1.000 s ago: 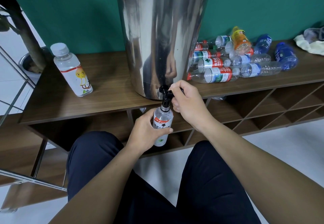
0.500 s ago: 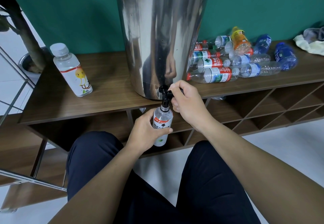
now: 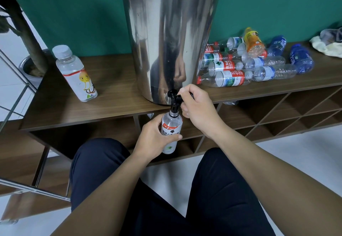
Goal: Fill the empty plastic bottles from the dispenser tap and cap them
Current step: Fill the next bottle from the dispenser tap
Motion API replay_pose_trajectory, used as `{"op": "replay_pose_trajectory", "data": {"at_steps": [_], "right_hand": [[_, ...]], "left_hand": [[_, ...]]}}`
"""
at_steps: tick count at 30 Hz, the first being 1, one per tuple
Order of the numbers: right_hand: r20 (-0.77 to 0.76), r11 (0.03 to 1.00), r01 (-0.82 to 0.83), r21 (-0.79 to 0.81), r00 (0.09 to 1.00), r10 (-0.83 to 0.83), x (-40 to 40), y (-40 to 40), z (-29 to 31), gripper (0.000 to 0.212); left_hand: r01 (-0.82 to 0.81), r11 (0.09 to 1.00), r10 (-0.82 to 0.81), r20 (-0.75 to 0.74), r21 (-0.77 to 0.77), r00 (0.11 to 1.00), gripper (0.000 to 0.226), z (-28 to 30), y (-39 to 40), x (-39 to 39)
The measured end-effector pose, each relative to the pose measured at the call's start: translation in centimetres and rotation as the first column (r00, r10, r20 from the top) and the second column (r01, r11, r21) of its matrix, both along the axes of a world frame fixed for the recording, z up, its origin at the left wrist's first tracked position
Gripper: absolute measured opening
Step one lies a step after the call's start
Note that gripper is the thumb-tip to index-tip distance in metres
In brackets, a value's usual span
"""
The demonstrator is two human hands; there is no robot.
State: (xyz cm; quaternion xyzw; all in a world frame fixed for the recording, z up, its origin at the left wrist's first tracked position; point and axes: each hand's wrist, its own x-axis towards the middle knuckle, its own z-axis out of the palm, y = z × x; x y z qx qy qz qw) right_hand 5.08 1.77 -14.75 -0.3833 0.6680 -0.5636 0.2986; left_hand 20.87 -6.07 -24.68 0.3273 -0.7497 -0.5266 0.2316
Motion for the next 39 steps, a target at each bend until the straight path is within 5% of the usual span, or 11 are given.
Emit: {"op": "replay_pose_trajectory", "data": {"at_steps": [39], "right_hand": [[0.018,1.0,-0.009,-0.01,1.0,0.009,0.0,0.03,-0.14,0.027]], "left_hand": [[0.005,1.0,-0.005,-0.006,0.004,1.0,0.071,-0.3,-0.11,-0.07]]}}
